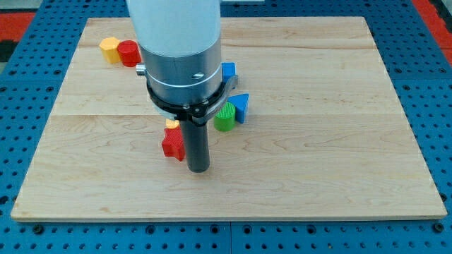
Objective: Move the red star along with the yellow heart closer to the green star
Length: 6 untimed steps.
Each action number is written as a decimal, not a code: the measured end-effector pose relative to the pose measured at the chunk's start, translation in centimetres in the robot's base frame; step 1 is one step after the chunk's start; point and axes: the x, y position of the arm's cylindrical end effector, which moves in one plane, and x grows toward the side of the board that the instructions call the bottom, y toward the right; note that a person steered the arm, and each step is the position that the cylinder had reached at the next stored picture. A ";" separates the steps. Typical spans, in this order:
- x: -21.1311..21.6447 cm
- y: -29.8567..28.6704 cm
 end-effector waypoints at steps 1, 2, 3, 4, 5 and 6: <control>0.9 -2.6; 2.5 -3.7; -0.8 -3.4; -3.2 -3.3; -5.6 -1.8; -8.6 -0.9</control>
